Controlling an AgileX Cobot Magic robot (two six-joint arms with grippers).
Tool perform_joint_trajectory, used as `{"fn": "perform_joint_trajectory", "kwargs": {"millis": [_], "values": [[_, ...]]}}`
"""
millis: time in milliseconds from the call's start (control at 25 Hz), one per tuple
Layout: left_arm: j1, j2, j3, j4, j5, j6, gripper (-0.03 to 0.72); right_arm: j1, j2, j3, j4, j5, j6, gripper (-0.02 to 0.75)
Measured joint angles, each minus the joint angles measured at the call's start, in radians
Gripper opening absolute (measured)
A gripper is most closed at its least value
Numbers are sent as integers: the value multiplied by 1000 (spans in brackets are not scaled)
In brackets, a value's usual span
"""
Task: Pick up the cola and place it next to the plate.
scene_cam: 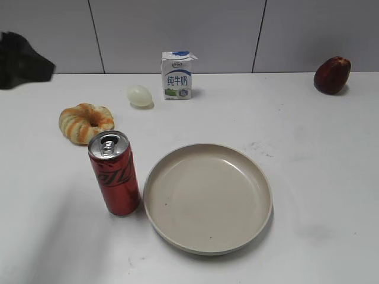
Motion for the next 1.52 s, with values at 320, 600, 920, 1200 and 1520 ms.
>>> {"fn": "perform_joint_trajectory", "kwargs": {"millis": [320,600,920,1200,1520], "values": [[297,0,-135,15,413,0,591,0,0,0,0,0,0,571],[318,-68,-57,18,569,0,589,0,0,0,0,0,0,571],[318,-365,230,33,523,0,587,0,0,0,0,0,0,571],[318,-626,398,34,473,0,585,0,0,0,0,0,0,571],[318,-852,463,31,447,0,579,0,0,0,0,0,0,571]]}}
